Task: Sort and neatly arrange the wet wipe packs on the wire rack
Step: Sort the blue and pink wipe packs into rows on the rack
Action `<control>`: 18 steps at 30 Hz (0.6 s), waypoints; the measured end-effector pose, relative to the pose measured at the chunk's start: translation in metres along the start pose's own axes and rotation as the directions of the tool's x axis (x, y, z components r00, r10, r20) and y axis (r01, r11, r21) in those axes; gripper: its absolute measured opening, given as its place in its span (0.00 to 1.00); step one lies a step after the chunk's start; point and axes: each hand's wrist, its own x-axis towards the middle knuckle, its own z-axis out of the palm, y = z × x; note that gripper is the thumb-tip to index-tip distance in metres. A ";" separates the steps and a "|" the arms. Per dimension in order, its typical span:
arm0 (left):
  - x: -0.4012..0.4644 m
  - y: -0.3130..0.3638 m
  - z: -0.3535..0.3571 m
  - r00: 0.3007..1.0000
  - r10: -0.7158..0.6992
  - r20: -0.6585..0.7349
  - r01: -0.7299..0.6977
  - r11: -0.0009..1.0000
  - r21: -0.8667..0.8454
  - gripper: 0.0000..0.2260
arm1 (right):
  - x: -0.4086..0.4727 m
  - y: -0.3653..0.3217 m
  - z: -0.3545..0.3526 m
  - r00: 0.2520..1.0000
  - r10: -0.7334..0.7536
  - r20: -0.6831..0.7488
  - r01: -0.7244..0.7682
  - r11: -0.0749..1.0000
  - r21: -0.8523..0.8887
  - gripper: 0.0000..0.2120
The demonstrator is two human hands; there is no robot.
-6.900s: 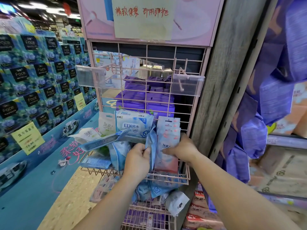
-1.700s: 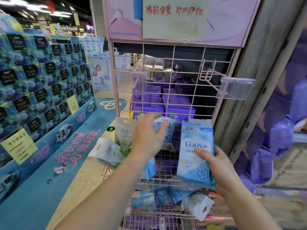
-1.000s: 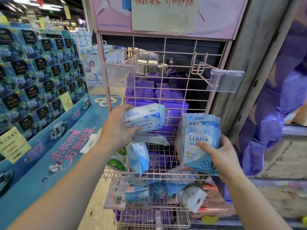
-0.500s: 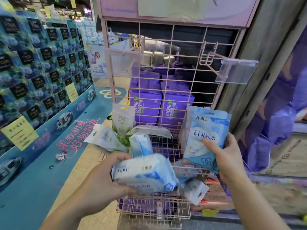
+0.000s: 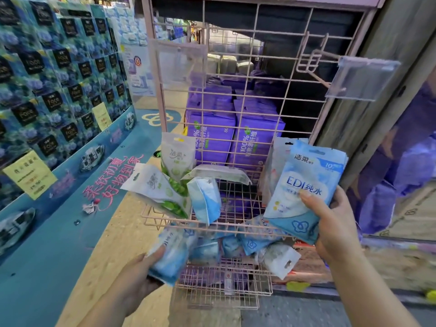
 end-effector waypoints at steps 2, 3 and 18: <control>0.011 0.010 0.009 0.998 -0.047 -0.039 0.044 0.996 -0.076 0.18 | 0.000 0.000 0.001 1.000 -0.003 -0.006 0.003 1.000 -0.002 0.18; 0.016 0.015 0.015 0.997 -0.059 -0.044 0.055 0.995 -0.080 0.18 | -0.001 -0.001 0.001 1.000 -0.002 -0.009 0.002 1.000 -0.001 0.18; -0.006 0.021 0.041 0.992 0.119 0.030 -0.111 0.760 0.640 0.08 | -0.004 -0.003 0.024 0.999 0.013 0.032 -0.012 1.000 -0.004 0.20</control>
